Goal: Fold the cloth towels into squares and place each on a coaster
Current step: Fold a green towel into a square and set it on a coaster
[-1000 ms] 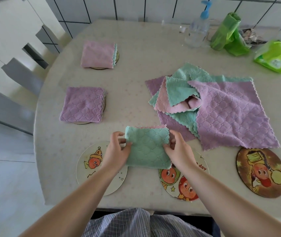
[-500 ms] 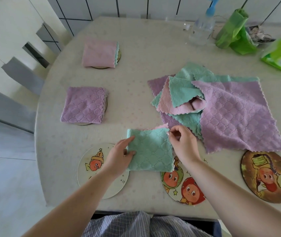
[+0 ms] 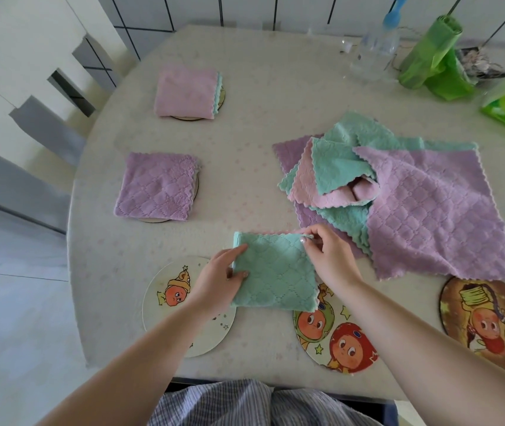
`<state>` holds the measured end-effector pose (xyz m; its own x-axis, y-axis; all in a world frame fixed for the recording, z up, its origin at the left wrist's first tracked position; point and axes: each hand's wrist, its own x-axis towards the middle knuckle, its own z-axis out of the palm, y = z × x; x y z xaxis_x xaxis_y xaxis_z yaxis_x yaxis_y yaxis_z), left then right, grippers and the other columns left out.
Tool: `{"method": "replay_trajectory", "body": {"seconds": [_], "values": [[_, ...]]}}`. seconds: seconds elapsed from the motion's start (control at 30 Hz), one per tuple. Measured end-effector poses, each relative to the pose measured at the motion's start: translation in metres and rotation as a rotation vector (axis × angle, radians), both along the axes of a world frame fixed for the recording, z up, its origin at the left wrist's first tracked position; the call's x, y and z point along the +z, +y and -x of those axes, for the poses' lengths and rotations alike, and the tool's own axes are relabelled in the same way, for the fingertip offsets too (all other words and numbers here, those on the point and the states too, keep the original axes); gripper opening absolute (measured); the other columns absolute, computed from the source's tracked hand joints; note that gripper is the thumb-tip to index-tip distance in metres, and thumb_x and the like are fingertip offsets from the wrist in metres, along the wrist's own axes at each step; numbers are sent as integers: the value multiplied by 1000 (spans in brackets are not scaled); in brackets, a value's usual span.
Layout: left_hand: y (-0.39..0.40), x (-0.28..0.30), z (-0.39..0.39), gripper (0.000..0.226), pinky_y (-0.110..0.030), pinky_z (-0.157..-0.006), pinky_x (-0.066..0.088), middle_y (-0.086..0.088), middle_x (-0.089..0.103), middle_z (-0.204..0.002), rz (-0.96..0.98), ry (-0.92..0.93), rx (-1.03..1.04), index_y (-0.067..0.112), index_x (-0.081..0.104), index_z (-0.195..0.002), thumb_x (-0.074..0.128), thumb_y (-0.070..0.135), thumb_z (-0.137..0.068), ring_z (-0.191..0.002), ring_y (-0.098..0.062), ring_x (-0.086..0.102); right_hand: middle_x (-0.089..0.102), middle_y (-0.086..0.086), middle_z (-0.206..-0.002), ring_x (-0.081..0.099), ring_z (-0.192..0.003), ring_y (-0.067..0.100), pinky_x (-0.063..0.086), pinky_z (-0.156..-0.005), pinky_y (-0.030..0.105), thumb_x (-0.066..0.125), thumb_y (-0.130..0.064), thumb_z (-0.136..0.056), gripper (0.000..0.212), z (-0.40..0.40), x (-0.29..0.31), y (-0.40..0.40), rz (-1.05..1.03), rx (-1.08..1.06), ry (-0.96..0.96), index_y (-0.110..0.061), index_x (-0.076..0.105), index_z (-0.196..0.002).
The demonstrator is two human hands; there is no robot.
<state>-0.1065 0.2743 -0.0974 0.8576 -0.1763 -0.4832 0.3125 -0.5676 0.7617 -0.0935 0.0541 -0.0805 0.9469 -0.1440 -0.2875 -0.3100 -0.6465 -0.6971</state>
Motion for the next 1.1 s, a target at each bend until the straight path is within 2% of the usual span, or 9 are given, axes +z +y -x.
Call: {"method": "replay_trajectory", "body": {"seconds": [0.13,0.23,0.4,0.53,0.7,0.83,0.9,0.97,1.1], "values": [[0,0,-1,51,-34,-84,50,16,45,-127,-25,0,1,34,42,-136,53,14,-91,-90,-12,60,60,-2,-73,51,-57,14,46,-55,37,47,-27,-95,9,-12,0,2,92,80,33,-22,53,-98],[-1,1,-1,50,-25,-74,44,15,46,-126,-25,-1,2,32,42,-136,53,13,-91,-82,-11,57,63,-2,-80,56,-65,14,48,-59,33,49,-29,-94,11,-18,-2,3,122,50,69,-20,56,-98],[-3,2,5,51,-20,-75,44,17,45,-126,-25,-50,28,31,40,-138,53,15,-91,-84,-10,56,64,-7,-80,57,-66,7,43,-54,20,60,-29,-89,13,-13,-6,3,21,-140,62,-18,65,-92],[-5,1,17,57,-10,-72,38,23,40,-124,-25,-127,92,31,32,-142,54,15,-92,-85,-1,52,61,-8,-75,55,-66,7,39,-53,19,60,-30,-88,14,0,-4,2,-43,-217,30,-17,60,-83],[-9,10,18,60,-13,-79,38,18,37,-131,-103,-212,72,33,28,-143,52,14,-91,-99,-2,49,59,-8,-73,54,-64,11,42,-52,26,56,-32,-90,16,-4,-5,6,24,-172,32,-17,56,-82],[-14,15,15,50,-31,-113,17,8,29,-146,-429,-469,-230,25,33,-141,45,21,-92,-136,-13,20,61,-2,-76,56,-71,19,37,-51,25,54,-35,-91,18,-13,-9,6,156,-90,96,-18,55,-84],[-20,13,11,46,-35,-114,8,5,34,-147,-504,-573,-461,22,39,-139,39,28,-94,-141,-16,21,61,-1,-75,58,-70,21,40,-51,27,52,-35,-91,19,-15,-8,6,199,-63,115,-18,53,-84],[-28,10,7,49,-44,-112,13,1,43,-143,-584,-620,-651,18,47,-134,33,37,-92,-138,-20,30,60,0,-81,58,-72,21,43,-54,29,51,-35,-91,16,-13,-4,7,219,-63,95,-19,51,-89],[-38,-1,3,69,-40,-114,-11,0,9,-157,-666,-551,-710,17,14,-148,12,53,-89,-144,-17,-4,52,0,-114,50,-104,17,41,-90,33,51,-28,-90,24,6,3,12,321,88,-214,-19,53,-112]]}}
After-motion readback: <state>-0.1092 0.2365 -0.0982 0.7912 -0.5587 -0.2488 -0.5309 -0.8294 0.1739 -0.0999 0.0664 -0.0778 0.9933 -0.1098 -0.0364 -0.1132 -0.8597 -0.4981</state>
